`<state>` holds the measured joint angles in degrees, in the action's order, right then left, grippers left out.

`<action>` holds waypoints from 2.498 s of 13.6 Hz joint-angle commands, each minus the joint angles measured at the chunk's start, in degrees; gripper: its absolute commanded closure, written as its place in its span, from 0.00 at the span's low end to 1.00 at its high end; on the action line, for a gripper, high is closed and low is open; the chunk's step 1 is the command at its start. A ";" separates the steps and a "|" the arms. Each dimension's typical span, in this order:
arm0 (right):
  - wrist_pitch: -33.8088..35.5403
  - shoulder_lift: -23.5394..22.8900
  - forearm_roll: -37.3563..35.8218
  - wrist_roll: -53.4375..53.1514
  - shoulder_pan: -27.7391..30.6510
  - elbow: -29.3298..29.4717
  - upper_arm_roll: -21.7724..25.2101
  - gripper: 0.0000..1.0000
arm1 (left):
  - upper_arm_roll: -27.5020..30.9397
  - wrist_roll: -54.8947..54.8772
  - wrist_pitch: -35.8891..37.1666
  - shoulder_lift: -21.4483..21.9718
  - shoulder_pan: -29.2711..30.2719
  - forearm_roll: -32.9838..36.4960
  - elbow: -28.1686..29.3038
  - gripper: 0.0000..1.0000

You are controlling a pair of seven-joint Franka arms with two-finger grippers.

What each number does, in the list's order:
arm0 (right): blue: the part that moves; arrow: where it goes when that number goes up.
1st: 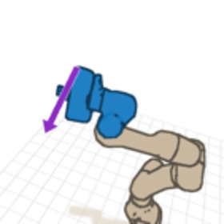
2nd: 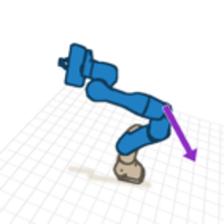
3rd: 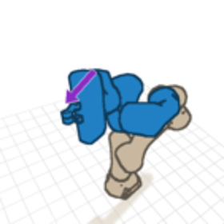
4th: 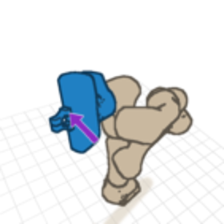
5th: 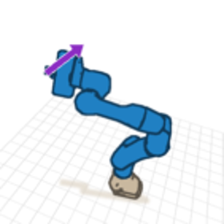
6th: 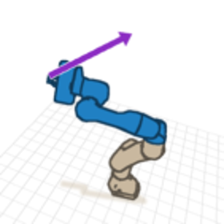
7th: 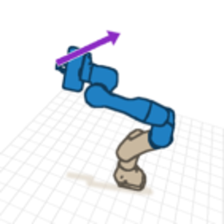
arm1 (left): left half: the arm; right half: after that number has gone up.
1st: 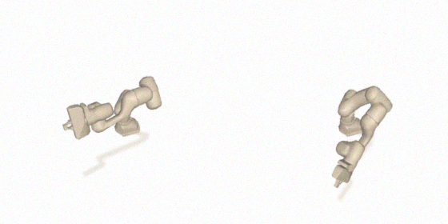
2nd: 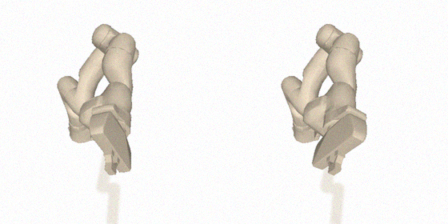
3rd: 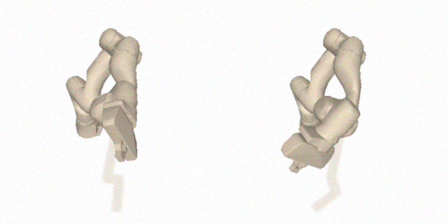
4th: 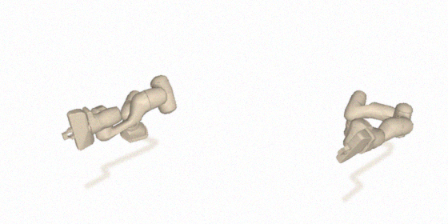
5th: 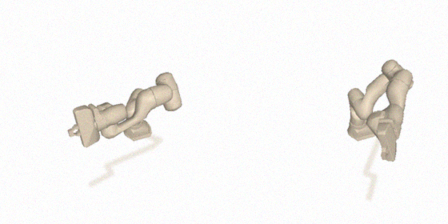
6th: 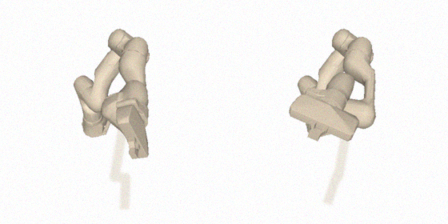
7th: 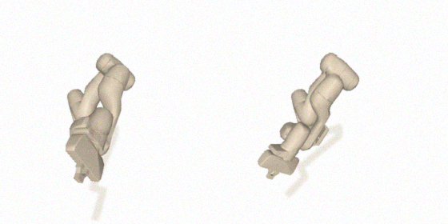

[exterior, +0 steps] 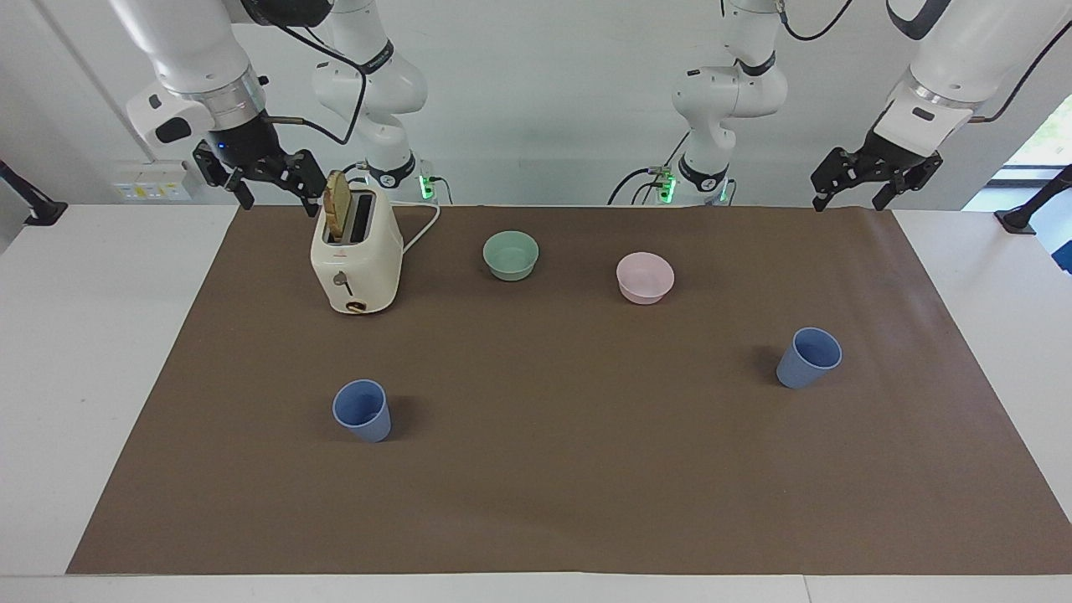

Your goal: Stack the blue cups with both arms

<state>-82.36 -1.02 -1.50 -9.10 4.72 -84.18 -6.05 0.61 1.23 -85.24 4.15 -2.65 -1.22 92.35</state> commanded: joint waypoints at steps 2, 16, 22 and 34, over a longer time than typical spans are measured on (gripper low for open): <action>-1.04 1.10 0.27 1.28 0.81 -1.34 -0.36 0.00 | 0.45 -0.35 -7.11 1.12 0.97 0.34 6.77 0.00; -1.04 1.10 0.27 1.19 0.73 -1.34 -0.36 0.00 | 0.36 0.36 -34.46 -12.49 7.92 0.25 19.44 0.00; -0.96 1.10 0.27 1.28 0.73 -1.34 -0.36 0.00 | 0.36 1.58 -37.55 -14.08 7.84 -3.70 22.52 0.00; -1.04 1.10 0.27 1.46 0.73 -1.34 -0.36 0.00 | -0.08 2.99 -30.80 -15.40 6.69 -3.79 13.13 1.00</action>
<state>-82.36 -1.02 -1.50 -9.10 4.72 -84.18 -6.09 0.53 2.94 -120.14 -10.81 4.45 -4.58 109.53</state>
